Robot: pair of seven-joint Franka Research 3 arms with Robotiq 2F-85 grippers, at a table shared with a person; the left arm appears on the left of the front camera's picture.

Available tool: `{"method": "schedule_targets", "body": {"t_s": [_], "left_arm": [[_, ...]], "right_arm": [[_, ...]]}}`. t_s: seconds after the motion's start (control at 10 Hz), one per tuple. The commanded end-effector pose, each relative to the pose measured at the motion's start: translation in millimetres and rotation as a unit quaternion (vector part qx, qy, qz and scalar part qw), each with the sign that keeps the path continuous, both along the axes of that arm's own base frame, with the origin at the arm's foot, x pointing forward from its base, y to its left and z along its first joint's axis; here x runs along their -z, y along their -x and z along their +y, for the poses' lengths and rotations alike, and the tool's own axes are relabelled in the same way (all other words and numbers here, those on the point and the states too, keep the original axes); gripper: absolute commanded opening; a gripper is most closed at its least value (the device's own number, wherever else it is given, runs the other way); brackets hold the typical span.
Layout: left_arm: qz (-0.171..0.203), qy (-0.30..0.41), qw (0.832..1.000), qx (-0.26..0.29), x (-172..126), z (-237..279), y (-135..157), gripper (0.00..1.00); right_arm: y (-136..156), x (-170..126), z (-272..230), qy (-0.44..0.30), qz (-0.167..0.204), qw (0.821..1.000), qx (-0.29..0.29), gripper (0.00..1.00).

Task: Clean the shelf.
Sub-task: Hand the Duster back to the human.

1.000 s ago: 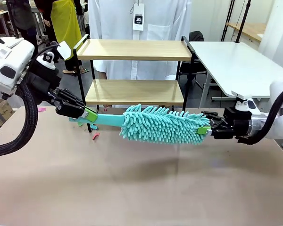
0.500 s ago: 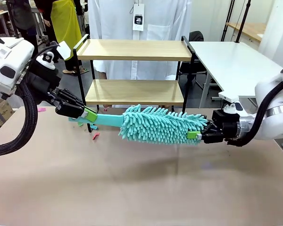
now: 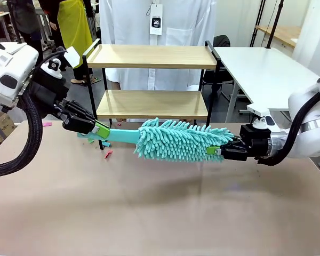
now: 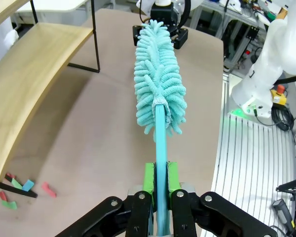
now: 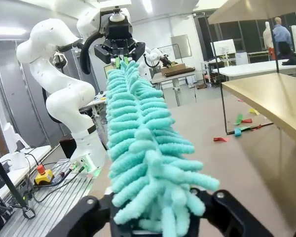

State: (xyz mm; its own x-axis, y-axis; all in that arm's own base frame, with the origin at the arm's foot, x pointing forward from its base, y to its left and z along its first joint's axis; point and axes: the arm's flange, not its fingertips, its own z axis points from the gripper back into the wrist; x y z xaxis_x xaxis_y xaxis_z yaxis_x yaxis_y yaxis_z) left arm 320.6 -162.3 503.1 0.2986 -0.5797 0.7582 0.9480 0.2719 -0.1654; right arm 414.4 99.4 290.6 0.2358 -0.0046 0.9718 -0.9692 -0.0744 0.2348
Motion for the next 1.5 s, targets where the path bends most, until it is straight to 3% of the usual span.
{"method": "schedule_targets", "body": {"t_s": [0.0,0.5,0.6,0.7,0.8,0.9,1.1,1.2,1.4], "left_arm": [[-0.005,0.003,1.000,0.007,-3.1,0.1,1.3,0.13],[-0.005,0.003,1.000,0.007,-3.1,0.1,1.3,0.13],[0.000,0.000,1.000,-0.001,-0.1,0.5,-0.3,0.13],[-0.008,0.002,1.000,0.016,-0.2,1.4,0.6,0.72],[-0.010,0.015,1.000,0.018,-3.2,4.4,1.7,0.71],[-0.011,0.038,0.999,0.016,-8.2,10.7,2.1,1.00],[0.000,0.101,0.995,0.017,-21.3,32.6,2.6,1.00],[-0.004,0.114,0.993,0.004,-24.9,46.6,1.3,0.95],[-0.019,0.154,0.987,-0.025,-32.9,89.9,-0.3,1.00]], "right_arm": [[-2.1,0.0,-0.5,0.003,-0.018,1.000,-0.007,0.00],[-7.8,0.6,-5.2,-0.016,-0.020,1.000,-0.011,0.00],[1.4,-0.4,0.1,-0.002,-0.003,1.000,-0.009,0.03],[1.4,-0.4,0.1,-0.002,-0.003,1.000,-0.009,0.03],[1.4,-0.4,0.1,-0.002,-0.003,1.000,-0.009,0.03],[1.4,-0.4,0.1,-0.002,-0.003,1.000,-0.009,0.03],[1.4,-0.4,0.1,-0.002,-0.003,1.000,-0.009,0.03],[1.4,-0.4,0.1,-0.002,-0.003,1.000,-0.009,0.03],[1.4,-0.4,0.1,-0.002,-0.003,1.000,-0.009,0.03]]}}
